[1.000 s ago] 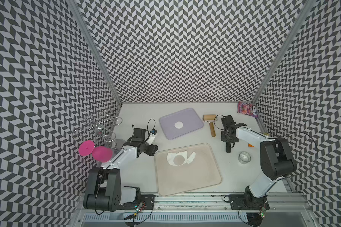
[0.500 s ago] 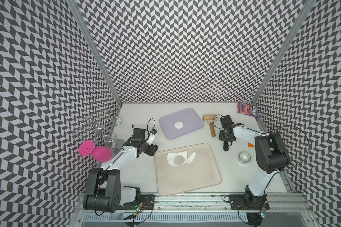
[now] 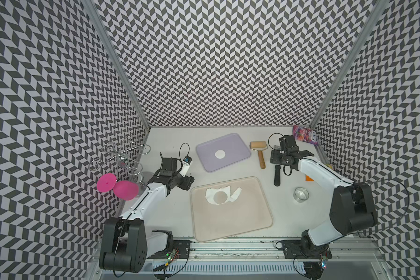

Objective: Roll out the dumpling wrappers from the dough
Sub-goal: Place the spatula at the center of the board, then reset both arms

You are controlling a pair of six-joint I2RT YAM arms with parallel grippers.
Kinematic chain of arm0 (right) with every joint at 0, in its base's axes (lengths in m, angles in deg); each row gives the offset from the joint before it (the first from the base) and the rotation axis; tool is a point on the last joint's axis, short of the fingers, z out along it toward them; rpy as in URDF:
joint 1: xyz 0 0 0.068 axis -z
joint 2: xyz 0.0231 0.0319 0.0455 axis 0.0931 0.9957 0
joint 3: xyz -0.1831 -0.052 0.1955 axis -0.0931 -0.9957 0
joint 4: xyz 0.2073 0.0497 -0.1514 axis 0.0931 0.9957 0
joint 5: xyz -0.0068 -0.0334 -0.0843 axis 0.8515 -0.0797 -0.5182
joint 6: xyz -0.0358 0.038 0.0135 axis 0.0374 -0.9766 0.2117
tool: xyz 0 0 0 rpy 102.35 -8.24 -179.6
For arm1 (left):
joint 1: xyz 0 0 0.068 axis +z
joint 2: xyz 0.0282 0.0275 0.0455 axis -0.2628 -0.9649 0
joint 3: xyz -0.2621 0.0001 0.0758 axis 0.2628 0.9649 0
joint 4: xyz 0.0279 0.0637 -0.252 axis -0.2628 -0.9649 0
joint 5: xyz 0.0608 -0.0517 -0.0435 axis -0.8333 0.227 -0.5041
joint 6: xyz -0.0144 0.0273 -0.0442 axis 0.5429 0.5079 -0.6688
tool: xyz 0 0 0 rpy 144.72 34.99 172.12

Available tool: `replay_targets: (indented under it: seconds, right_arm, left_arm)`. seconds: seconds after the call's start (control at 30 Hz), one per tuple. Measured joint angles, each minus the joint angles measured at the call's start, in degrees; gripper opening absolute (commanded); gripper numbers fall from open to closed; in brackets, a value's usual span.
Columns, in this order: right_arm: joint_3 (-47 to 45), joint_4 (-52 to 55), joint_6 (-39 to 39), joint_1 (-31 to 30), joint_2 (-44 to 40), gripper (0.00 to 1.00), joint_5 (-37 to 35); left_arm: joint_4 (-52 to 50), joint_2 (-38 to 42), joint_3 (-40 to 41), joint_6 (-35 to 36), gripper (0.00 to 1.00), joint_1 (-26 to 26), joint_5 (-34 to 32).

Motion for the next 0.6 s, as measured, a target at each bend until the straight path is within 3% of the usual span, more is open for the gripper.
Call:
replay_targets:
  seconds: [0.1,0.17,0.23,0.27,0.3,0.47,0.6]
  right_arm:
    - [-2.03,-2.91,0.85,-0.02,-6.14,0.81,3.13]
    - [-4.7,-5.51,1.33,-0.02,-10.91,0.84,5.84]
    - [-8.41,-8.87,1.73,-0.02,-16.39,0.86,9.16]
    - [-10.05,-10.43,1.75,-0.02,-18.53,0.98,10.73]
    - [-12.28,-12.68,1.86,-0.02,-21.22,1.0,12.59]
    - [-24.5,-25.03,0.81,-0.04,-32.15,1.0,19.54]
    - [-32.92,-32.65,-0.9,-0.04,-36.2,1.0,21.53]
  left_arm:
    - [0.81,1.18,0.02,-0.68,0.89,0.17,-0.31]
    - [1.99,2.58,0.28,-1.36,1.0,0.33,-0.5]
    - [4.0,4.83,1.33,-1.81,1.0,0.68,-0.48]
    - [5.16,5.9,2.08,-2.03,1.0,0.83,-0.46]
    - [6.67,7.08,3.17,-2.32,1.0,1.09,-0.42]
    - [14.58,12.98,10.36,-4.44,1.0,2.8,0.09]
    - [23.02,15.45,15.52,-7.1,1.0,4.15,0.57]
